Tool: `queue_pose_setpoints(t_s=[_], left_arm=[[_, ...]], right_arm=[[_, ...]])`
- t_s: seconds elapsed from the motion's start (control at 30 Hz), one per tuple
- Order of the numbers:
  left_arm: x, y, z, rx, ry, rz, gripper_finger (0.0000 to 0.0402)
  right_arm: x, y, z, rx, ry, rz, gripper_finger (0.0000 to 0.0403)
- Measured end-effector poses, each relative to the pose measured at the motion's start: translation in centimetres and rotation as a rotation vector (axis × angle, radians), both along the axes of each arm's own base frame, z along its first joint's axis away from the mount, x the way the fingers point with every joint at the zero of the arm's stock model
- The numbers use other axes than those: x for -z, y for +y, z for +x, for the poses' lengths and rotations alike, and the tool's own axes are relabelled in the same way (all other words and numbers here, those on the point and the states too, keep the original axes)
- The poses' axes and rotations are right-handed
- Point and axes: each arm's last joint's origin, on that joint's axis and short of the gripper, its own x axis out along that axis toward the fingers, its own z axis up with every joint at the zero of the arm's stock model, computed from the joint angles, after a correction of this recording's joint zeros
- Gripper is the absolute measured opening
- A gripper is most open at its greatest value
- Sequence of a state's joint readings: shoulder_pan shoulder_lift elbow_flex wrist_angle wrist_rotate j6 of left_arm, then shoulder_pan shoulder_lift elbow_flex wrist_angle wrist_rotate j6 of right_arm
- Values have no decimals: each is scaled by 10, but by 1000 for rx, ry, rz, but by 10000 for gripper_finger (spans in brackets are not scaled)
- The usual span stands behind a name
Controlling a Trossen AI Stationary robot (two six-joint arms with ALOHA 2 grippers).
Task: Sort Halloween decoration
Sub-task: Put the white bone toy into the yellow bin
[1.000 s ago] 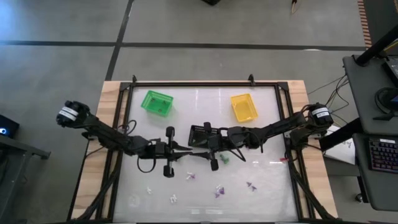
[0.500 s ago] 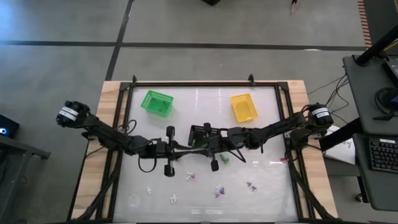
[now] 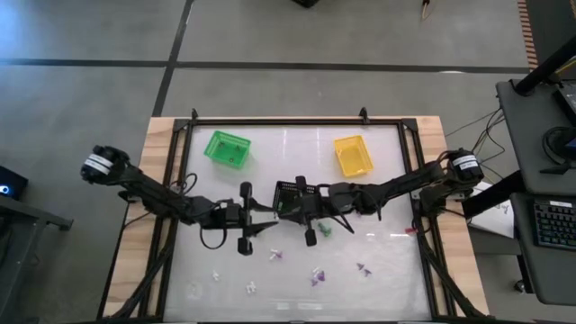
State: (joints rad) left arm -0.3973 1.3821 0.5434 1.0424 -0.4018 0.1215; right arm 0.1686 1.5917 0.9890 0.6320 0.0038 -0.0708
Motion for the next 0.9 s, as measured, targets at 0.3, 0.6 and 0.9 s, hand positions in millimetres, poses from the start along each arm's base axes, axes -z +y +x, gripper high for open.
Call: queue_pose_setpoints(t_s=[0.3, 0.6, 0.9], left_arm=[[-11, 8, -13, -73, 69, 15, 180], [-27, 20, -37, -129, 144, 31, 180], [-27, 26, -50, -149, 226, 18, 181]], right_arm=[[9, -23, 0, 89, 129, 28, 10], [18, -62, -13, 242, 360, 57, 8], [21, -70, -16, 288, 410, 87, 8]])
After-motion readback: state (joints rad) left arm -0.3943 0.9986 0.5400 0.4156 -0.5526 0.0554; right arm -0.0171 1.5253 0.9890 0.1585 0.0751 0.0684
